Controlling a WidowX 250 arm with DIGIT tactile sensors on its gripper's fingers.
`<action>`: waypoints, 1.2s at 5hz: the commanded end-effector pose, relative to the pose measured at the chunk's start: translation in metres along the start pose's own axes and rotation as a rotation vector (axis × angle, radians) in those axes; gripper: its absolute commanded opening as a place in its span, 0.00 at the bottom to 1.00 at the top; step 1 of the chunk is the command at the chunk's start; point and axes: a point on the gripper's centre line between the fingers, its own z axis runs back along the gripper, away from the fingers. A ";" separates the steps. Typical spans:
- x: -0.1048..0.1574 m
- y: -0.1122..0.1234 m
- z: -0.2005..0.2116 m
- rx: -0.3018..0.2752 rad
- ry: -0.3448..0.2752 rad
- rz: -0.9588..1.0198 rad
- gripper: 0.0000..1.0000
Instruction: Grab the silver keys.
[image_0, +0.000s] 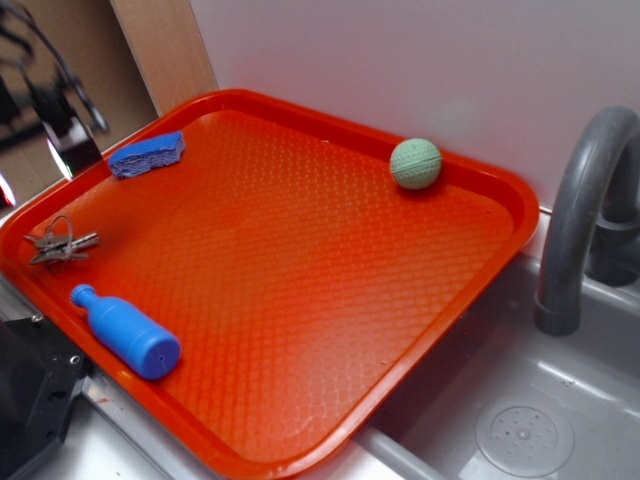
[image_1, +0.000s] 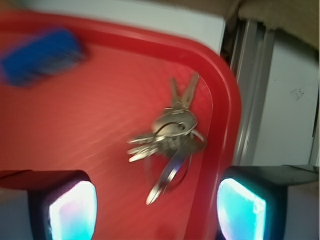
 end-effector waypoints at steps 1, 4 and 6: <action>0.001 0.003 -0.044 0.045 -0.075 -0.083 1.00; -0.006 0.004 -0.037 0.063 -0.041 -0.129 0.00; -0.011 0.004 -0.006 -0.006 -0.047 -0.200 0.00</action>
